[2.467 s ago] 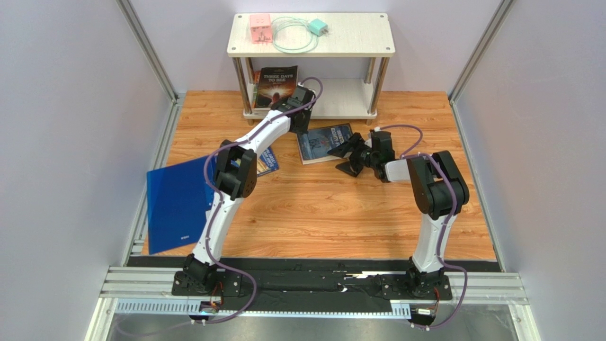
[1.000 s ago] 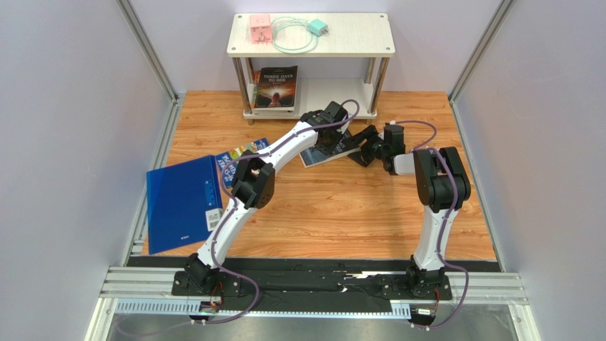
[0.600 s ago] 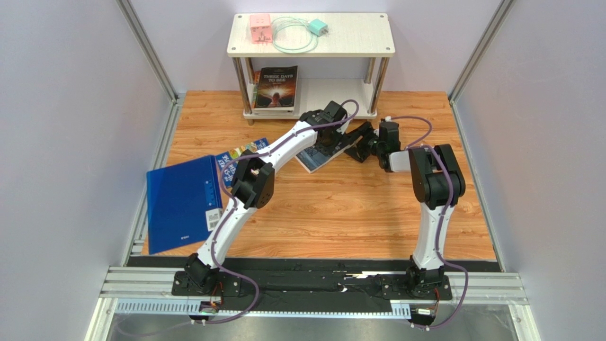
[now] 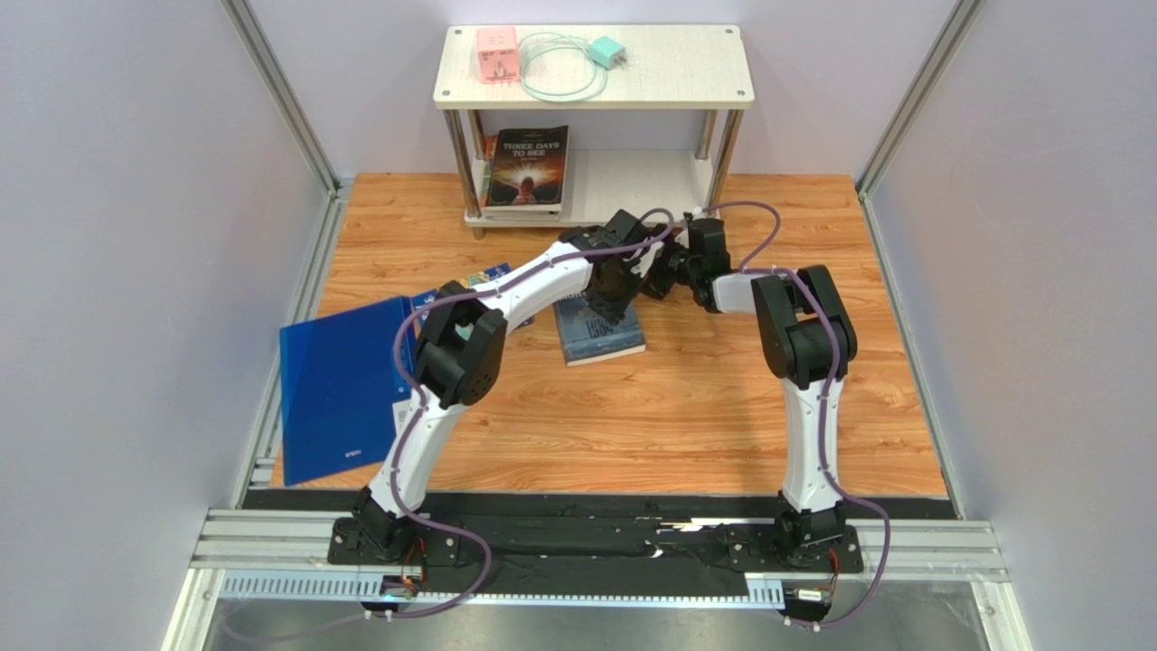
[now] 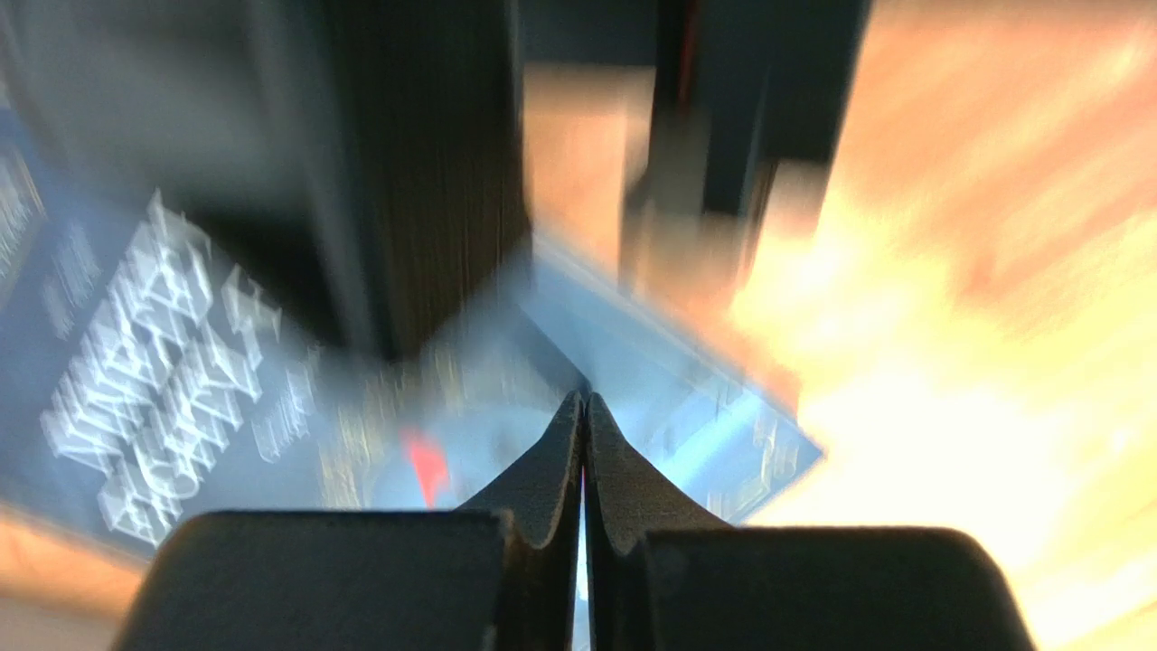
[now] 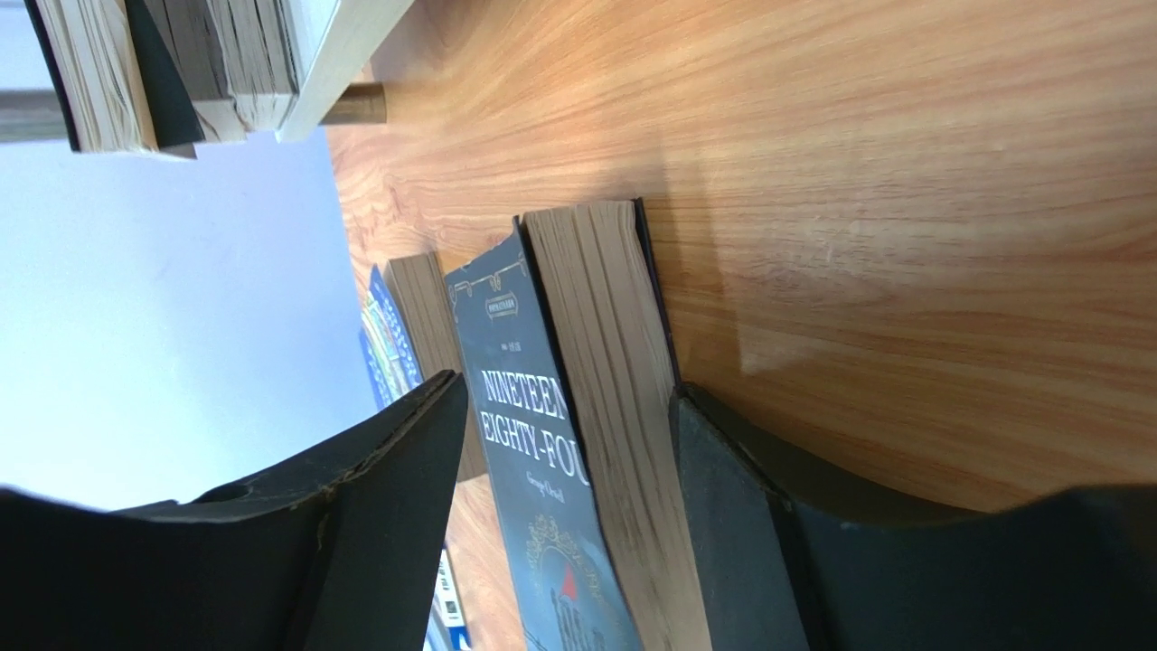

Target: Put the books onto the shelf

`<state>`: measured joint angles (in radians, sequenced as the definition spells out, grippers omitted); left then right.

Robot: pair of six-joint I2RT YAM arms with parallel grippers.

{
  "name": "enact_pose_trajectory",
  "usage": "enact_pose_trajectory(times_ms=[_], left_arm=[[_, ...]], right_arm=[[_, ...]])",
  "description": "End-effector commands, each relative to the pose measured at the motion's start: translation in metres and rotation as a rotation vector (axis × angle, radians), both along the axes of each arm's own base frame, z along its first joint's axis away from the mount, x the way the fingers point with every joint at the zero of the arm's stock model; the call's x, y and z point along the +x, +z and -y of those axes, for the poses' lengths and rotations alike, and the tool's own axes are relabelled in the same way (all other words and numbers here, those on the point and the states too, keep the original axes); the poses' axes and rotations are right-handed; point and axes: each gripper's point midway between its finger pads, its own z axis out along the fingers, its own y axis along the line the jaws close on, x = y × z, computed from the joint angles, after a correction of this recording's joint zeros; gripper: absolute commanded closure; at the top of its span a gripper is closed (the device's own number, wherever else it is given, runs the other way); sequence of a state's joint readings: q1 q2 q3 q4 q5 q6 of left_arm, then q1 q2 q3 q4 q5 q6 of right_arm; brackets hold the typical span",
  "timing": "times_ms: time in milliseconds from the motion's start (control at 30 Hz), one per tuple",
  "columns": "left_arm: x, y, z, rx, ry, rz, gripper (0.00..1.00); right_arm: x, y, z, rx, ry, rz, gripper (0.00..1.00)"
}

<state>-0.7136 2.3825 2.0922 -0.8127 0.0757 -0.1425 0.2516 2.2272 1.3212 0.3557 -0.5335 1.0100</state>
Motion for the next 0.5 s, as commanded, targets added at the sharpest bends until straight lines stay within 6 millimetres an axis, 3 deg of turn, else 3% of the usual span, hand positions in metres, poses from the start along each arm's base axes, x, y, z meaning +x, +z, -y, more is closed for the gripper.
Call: enact_pose_trajectory(times_ms=[0, 33, 133, 300, 467], left_arm=[[-0.02, 0.038, -0.035, -0.018, 0.1, 0.037, 1.0], [-0.019, 0.065, -0.045, -0.044, 0.126, 0.087, 1.0], [-0.032, 0.068, -0.079, 0.031, 0.181, 0.089, 1.0], [-0.056, 0.034, -0.115, 0.143, 0.279, 0.001, 1.0], [-0.064, 0.01, -0.121, 0.135, 0.336, -0.086, 1.0]], right_arm=[[-0.021, -0.002, 0.002, -0.069, 0.059, -0.008, 0.36], [-0.025, -0.005, 0.004, -0.083, 0.067, -0.006, 0.36], [-0.033, 0.003, 0.005, -0.101, 0.091, 0.008, 0.36], [-0.049, 0.005, 0.008, -0.116, 0.123, -0.002, 0.37], [-0.061, 0.0, 0.002, -0.148, 0.163, 0.0, 0.36]])
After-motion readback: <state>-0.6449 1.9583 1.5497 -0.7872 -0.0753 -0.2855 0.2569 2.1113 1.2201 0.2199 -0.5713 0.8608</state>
